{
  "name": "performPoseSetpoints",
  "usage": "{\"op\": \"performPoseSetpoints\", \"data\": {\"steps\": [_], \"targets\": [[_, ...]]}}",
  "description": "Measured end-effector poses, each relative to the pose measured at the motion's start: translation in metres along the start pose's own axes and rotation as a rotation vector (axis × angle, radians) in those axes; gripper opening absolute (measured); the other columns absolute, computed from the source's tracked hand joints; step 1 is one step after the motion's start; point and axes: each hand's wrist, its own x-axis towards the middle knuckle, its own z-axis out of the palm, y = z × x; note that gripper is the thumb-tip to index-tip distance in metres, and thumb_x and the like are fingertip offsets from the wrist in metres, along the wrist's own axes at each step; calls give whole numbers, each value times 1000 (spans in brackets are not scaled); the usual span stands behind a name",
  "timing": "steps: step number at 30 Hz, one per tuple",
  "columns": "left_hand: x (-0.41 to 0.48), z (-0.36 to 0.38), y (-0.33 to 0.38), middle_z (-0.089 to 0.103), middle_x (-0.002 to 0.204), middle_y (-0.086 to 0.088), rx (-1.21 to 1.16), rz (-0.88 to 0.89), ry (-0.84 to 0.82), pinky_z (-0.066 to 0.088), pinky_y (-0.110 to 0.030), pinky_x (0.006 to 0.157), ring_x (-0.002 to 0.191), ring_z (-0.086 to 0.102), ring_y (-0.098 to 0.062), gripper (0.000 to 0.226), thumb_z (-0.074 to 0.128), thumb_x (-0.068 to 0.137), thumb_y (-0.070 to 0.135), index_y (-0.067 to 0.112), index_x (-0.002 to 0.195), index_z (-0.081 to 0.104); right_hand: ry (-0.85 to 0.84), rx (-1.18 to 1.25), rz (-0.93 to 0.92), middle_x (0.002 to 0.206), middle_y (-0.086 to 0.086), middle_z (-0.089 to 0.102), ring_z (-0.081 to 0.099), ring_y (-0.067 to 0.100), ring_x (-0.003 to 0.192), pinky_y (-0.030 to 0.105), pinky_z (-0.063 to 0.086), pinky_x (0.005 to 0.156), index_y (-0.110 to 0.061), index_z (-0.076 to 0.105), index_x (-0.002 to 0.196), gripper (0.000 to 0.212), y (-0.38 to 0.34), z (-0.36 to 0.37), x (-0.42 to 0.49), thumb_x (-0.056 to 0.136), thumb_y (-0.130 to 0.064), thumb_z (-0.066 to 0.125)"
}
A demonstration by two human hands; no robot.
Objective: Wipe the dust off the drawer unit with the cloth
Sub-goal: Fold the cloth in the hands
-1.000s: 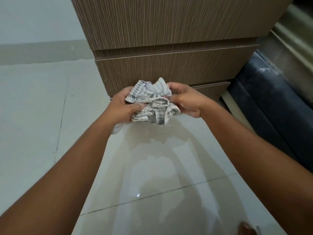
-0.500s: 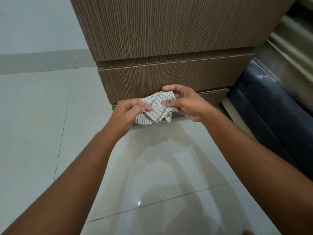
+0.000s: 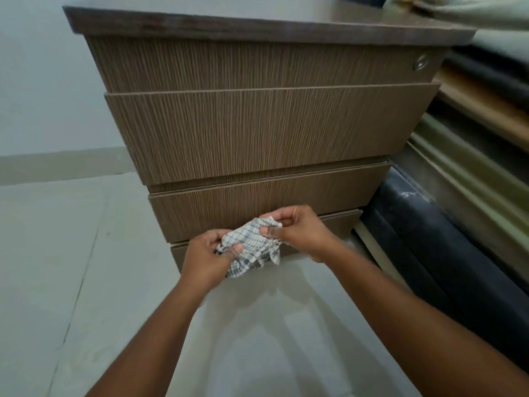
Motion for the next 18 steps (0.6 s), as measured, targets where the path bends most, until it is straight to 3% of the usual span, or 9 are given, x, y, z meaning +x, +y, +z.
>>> {"op": "performPoseSetpoints", "data": {"steps": [7, 12, 18], "targets": [[-28, 12, 56, 77, 97, -2, 104, -120, 7, 60, -46, 88, 89, 74, -17, 20, 72, 89, 6, 16, 105, 67, 8, -98, 123, 101, 16, 78, 76, 19, 89, 27, 63, 78, 0, 75, 110, 24, -52, -15, -27, 86, 1, 75], [-71, 23, 169, 75, 95, -2, 60, -105, 29, 62, -37, 75, 82, 74, -12, 28, 72, 88, 4, 25, 99, 56, 20, -111, 180, 99, 4, 80, 76, 15, 93, 34, 62, 87, -13, 76, 112, 25, -154, -58, -77, 88, -7, 75], [-97, 40, 309, 73, 96, 3, 48, -25, 37, 61, -38, 76, 87, 72, -11, 30, 72, 88, 8, 31, 95, 55, 150, 7, 121, 96, 8, 79, 76, 19, 89, 33, 63, 81, -12, 74, 108, 28, -280, -115, -113, 83, 0, 79]]}}
